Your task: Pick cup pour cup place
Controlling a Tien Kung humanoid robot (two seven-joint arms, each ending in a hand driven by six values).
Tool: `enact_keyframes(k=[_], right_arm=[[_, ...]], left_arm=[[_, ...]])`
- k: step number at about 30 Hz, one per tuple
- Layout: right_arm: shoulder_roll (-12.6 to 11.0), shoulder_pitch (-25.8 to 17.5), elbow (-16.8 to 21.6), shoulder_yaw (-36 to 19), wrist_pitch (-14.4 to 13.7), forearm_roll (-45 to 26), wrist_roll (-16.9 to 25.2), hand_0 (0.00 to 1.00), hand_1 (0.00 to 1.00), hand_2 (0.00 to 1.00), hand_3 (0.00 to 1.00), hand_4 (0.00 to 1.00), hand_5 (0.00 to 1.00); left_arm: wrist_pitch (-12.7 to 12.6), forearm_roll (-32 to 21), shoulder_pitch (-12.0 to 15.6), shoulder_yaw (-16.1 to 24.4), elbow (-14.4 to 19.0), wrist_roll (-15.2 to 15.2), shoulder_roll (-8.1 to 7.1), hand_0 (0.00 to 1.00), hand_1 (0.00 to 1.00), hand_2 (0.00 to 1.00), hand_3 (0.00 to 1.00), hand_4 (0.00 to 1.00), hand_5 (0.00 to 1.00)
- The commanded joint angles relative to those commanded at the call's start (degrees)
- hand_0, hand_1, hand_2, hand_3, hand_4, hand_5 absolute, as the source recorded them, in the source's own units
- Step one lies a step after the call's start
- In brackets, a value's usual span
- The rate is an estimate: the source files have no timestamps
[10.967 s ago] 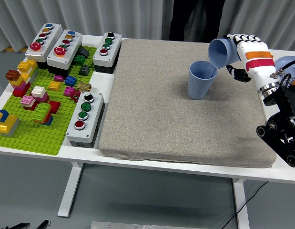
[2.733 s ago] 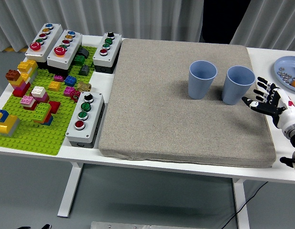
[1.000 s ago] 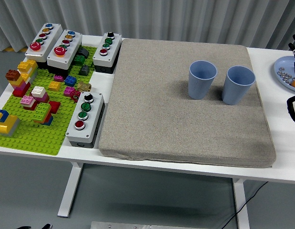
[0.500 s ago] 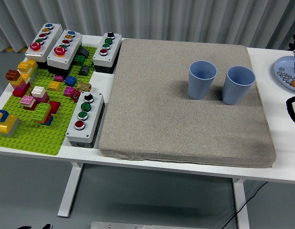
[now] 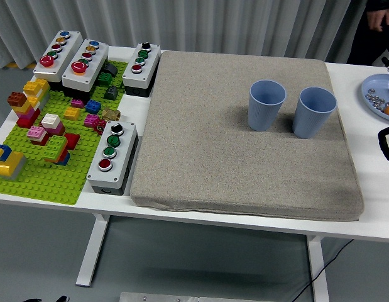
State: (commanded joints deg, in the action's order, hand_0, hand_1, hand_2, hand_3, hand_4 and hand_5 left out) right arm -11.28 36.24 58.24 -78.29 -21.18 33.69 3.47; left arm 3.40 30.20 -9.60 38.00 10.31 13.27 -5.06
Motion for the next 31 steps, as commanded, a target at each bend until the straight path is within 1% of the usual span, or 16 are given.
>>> enact_keyframes(k=[11,31], right_arm=[[0.12,-0.33,0.02,0.14,-0.14,0.67,-0.33,0.931,0.84,0.839,0.811,0.735,0.998],[-0.06,-0.33,0.14,-0.4,0.14,0.9,-0.58,0.934,0.842,0.839,0.809,0.732,0.998]], left_arm=[[0.0,-1.11,0.39,-1.01,0.0,-0.19,-0.12,0.779,0.786,0.851,0.731,0.507,0.972],[0.04,-0.65,0.32,-0.51,0.0,-0.14,-0.08,0.779,0.787,0.851,0.731,0.507,0.972]])
